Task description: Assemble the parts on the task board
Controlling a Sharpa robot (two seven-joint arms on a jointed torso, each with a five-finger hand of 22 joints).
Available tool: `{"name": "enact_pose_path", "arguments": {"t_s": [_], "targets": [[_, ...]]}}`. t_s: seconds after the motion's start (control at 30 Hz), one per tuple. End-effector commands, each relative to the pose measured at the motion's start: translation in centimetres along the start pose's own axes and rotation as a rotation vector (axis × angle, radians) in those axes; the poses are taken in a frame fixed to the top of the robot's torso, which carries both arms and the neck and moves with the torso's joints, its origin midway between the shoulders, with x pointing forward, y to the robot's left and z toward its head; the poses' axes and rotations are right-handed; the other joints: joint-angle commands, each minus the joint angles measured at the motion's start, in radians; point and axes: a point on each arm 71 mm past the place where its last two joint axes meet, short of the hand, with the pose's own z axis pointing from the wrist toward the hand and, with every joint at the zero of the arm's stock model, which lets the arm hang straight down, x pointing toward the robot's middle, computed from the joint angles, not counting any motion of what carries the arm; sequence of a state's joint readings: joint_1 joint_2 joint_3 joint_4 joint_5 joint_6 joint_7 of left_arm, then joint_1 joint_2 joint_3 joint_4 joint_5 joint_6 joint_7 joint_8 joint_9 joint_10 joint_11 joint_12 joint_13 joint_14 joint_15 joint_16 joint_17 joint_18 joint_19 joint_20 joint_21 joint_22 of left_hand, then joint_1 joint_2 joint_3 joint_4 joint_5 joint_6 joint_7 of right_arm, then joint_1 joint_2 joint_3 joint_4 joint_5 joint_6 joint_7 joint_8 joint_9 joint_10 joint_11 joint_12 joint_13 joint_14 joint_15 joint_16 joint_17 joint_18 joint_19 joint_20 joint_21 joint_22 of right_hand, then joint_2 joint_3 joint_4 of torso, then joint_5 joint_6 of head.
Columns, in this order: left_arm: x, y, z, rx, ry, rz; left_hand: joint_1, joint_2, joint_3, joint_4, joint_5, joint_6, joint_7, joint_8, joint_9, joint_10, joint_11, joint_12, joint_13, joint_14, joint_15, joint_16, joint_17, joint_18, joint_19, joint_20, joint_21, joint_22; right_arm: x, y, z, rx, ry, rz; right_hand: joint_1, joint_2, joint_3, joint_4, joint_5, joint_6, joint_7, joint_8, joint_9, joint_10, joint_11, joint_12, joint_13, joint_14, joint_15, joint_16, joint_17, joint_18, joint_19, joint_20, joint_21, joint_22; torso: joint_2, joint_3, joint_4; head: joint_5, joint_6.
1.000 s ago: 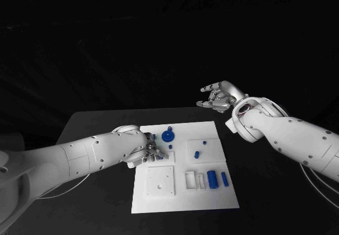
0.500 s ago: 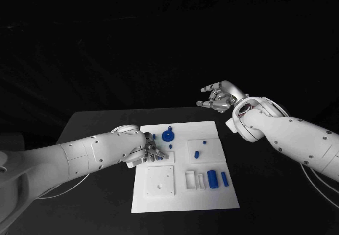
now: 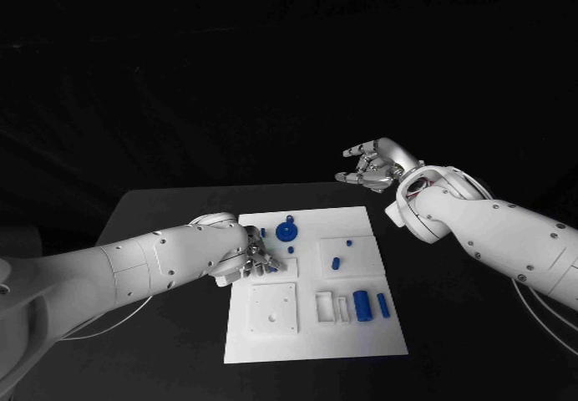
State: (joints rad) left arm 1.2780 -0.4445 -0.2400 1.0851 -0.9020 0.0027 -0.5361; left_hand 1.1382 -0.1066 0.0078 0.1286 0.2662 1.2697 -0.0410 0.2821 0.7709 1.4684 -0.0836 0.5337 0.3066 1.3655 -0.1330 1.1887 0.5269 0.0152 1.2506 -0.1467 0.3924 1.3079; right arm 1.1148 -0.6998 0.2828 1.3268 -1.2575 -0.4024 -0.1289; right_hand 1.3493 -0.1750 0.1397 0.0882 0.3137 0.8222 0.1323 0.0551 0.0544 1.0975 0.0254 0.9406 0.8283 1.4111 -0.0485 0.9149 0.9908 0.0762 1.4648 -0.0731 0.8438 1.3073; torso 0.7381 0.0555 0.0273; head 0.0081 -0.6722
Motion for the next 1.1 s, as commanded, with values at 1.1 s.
{"name": "enact_pose_path", "arguments": {"t_s": [1.1], "targets": [[0.3, 0.7, -0.5, 0.075, 0.086, -0.119, 0.051, 0.199, 0.088, -0.264, 0.202, -0.073, 0.033, -0.064, -0.148, 0.039, 0.023, -0.087, 0.003, -0.044, 0.011, -0.014, -0.035, -0.015, -0.023, 0.009, -0.036, 0.018, 0.2, -0.3, -0.1, -0.001, 0.017, -0.002, -0.008, -0.002, -0.002, 0.004, 0.006, -0.005, 0.001, 0.000, 0.001, -0.002, -0.005, 0.006, -0.001, 0.004, -0.007, -0.006, -0.001, 0.016, 0.016, -0.001, -0.005, 0.105, -0.001, -0.0003, 0.0000, -0.001, 0.000]]}}
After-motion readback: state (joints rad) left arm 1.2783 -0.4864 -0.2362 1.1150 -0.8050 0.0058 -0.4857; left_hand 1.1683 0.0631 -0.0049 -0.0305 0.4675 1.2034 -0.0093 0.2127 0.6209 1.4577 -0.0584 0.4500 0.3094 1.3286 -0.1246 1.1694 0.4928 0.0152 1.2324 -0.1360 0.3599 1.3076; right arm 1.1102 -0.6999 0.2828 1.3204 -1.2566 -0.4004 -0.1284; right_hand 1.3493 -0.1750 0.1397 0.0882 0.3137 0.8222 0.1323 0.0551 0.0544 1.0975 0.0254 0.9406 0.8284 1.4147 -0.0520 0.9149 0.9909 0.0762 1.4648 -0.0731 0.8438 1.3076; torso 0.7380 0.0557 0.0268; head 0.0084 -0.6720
